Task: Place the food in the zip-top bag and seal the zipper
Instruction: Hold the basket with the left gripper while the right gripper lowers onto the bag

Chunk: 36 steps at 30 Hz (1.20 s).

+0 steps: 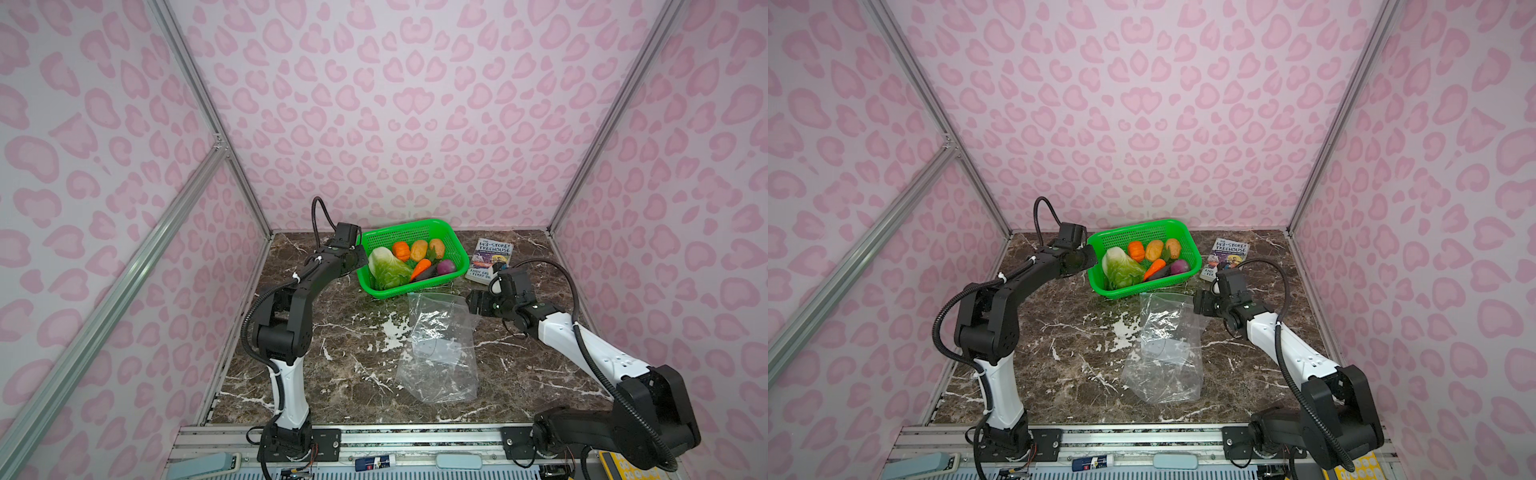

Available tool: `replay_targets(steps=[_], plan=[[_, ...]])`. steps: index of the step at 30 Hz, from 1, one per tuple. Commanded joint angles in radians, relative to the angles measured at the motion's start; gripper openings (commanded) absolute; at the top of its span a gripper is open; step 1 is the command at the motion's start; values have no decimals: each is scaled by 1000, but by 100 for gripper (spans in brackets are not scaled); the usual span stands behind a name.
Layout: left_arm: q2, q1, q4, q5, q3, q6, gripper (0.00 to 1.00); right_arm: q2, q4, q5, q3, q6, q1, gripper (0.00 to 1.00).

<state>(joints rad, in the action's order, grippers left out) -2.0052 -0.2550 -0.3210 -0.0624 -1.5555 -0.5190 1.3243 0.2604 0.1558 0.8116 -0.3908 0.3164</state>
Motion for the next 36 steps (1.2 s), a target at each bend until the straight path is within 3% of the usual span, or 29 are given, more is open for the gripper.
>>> replay_targets(steps=[1,5,8,10,13,16,18,27,32,36], plan=[[-14,0,-30,-23,-40,82,17,25,-55,61,-22,-23,27,88],[3,16,-43,-10,-38,60,53,87,-85,62,-15,-28,56,83],[53,34,-41,15,-5,41,66,137,-95,44,-9,-37,56,81],[95,42,-42,27,20,39,69,169,-88,41,3,-34,56,78],[171,44,-43,54,71,43,70,200,-90,57,18,-29,59,59],[251,44,-31,113,139,29,71,190,-94,71,27,-22,66,31],[306,40,-13,169,194,16,73,156,-80,54,31,-14,78,0],[488,-63,-3,279,346,51,73,-46,35,62,78,149,93,0],[533,-143,8,308,370,52,73,-118,100,111,147,248,93,0],[557,-167,13,359,331,122,73,-184,88,160,187,363,93,0]])
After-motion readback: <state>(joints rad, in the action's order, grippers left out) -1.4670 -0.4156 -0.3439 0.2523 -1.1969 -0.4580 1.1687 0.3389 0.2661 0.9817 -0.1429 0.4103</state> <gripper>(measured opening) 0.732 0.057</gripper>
